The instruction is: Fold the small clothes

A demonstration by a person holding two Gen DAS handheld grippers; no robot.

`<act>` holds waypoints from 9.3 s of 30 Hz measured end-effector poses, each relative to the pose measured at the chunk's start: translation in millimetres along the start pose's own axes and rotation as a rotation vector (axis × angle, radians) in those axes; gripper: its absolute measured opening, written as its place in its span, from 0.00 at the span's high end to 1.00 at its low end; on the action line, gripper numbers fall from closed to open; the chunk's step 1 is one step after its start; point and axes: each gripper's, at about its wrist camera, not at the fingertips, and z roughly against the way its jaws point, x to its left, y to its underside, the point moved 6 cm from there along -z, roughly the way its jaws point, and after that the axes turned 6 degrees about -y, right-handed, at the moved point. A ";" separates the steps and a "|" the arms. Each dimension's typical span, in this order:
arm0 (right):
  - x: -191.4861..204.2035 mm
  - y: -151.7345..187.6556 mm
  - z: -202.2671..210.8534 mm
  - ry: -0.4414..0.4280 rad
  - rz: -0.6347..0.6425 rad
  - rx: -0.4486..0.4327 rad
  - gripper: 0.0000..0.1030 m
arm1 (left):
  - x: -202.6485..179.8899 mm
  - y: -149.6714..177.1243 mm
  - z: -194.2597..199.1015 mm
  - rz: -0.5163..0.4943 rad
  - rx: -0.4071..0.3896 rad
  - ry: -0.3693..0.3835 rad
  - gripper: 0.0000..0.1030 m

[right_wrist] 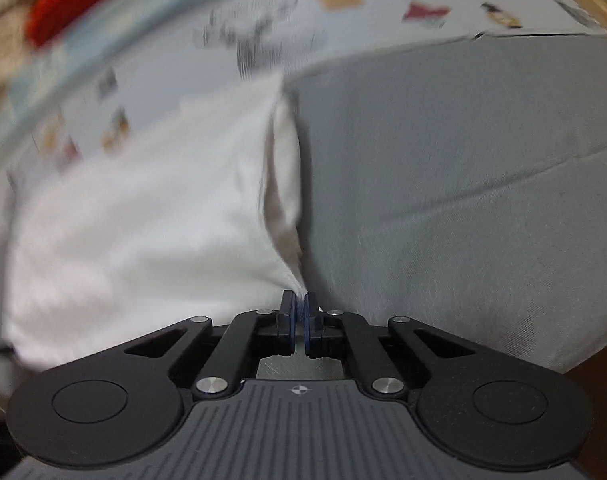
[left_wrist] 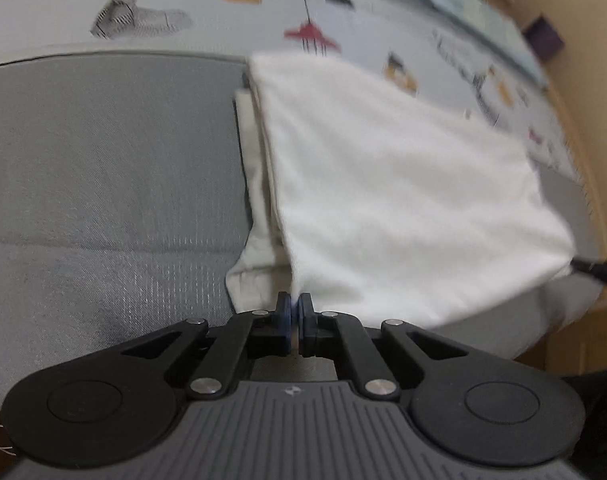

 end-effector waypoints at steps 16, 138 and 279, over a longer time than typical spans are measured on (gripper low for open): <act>18.6 -4.0 3.5 -0.016 0.111 -0.098 0.98 | -16.1 -3.4 -21.6 -0.033 0.073 -0.021 0.91; 74.8 -30.5 -40.0 -0.140 0.092 -0.191 0.62 | -149.0 -21.4 -40.5 -0.377 -0.042 0.071 0.65; 143.5 112.2 56.8 0.033 0.505 -0.400 0.07 | -142.0 115.0 72.9 -0.044 -0.466 -0.291 0.05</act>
